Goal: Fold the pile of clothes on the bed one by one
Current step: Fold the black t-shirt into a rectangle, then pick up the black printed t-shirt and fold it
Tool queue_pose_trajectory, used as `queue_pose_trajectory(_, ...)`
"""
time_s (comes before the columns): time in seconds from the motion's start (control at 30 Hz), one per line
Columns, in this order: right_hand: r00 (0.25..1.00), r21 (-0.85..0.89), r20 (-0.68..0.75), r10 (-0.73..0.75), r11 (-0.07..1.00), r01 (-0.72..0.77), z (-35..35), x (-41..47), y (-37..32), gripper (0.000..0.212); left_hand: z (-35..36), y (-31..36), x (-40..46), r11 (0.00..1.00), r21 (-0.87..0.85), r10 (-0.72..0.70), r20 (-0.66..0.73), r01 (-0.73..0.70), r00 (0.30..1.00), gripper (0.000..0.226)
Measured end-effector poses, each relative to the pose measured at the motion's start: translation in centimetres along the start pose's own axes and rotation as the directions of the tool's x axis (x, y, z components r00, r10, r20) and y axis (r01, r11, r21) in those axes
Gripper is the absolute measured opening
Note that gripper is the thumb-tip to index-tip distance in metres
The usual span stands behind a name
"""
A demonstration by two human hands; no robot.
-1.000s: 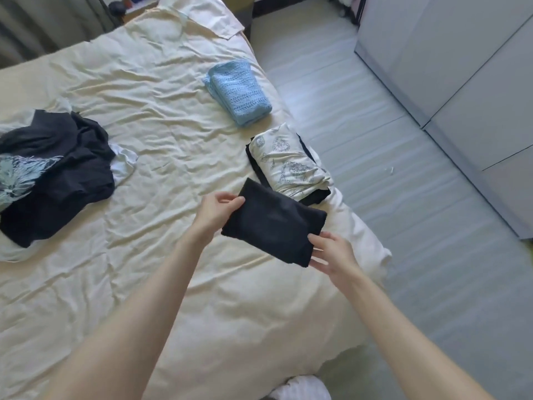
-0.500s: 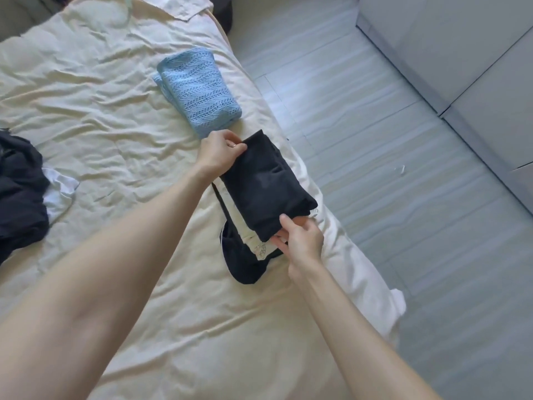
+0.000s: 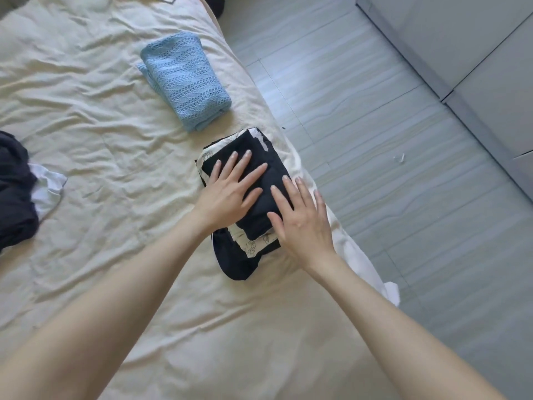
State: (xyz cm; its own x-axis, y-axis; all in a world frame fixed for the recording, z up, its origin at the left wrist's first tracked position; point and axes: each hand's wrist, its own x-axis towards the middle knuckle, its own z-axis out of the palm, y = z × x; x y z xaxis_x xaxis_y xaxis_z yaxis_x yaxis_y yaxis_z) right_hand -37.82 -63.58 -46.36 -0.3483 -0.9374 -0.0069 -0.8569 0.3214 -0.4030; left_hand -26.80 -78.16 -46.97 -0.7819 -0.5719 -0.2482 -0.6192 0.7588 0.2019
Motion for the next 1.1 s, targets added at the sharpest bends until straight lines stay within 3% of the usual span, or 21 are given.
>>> queue_pose_trajectory(0.07,0.97,-0.083,0.238,0.038,0.996,-0.018,0.5,0.4,0.8,0.054,0.3,0.2,0.4,0.997,0.075,-0.023,0.068,0.018,0.997,0.052)
queue_pose_trajectory(0.13,0.947,-0.136,0.318,0.052,0.991,-0.009,0.6,0.3,1.2,0.056,0.1,0.6,0.4,0.995,0.094,-0.028,0.106,0.019,0.994,0.052)
queue_pose_trajectory(0.27,0.958,-0.148,0.287,-0.003,0.988,0.048,-0.8,-1.2,0.1,0.056,-0.6,1.2,-2.5,0.997,-0.022,-0.069,-0.012,0.069,0.998,0.054)
queue_pose_trajectory(0.37,0.969,-0.091,0.236,-0.069,0.992,0.093,-1.5,-3.5,-1.9,0.056,0.2,1.7,-8.6,0.958,-0.221,-0.205,-0.095,0.18,0.974,0.055)
queue_pose_trajectory(0.57,0.931,-0.069,0.32,-0.175,0.976,0.207,0.0,-8.8,-7.8,0.055,4.0,0.5,-22.5,0.842,-0.305,-0.448,0.067,0.446,0.891,0.06)
queue_pose_trajectory(0.77,0.832,-0.063,0.471,-0.293,0.93,0.363,4.2,-11.7,-16.0,0.057,6.4,-2.1,-33.6,0.678,-0.366,-0.633,0.149,0.637,0.759,0.058)
queue_pose_trajectory(0.93,0.759,-0.071,0.542,-0.361,0.88,0.47,7.9,-13.8,-23.5,0.057,8.2,-6.2,-41.4,0.559,-0.434,-0.715,0.18,0.707,0.676,0.058)
queue_pose_trajectory(1.1,0.694,-0.1,0.622,-0.363,0.842,0.53,13.0,-16.0,-30.5,0.058,11.1,-12.6,-48.1,0.534,-0.439,-0.753,0.142,0.723,0.643,0.058)
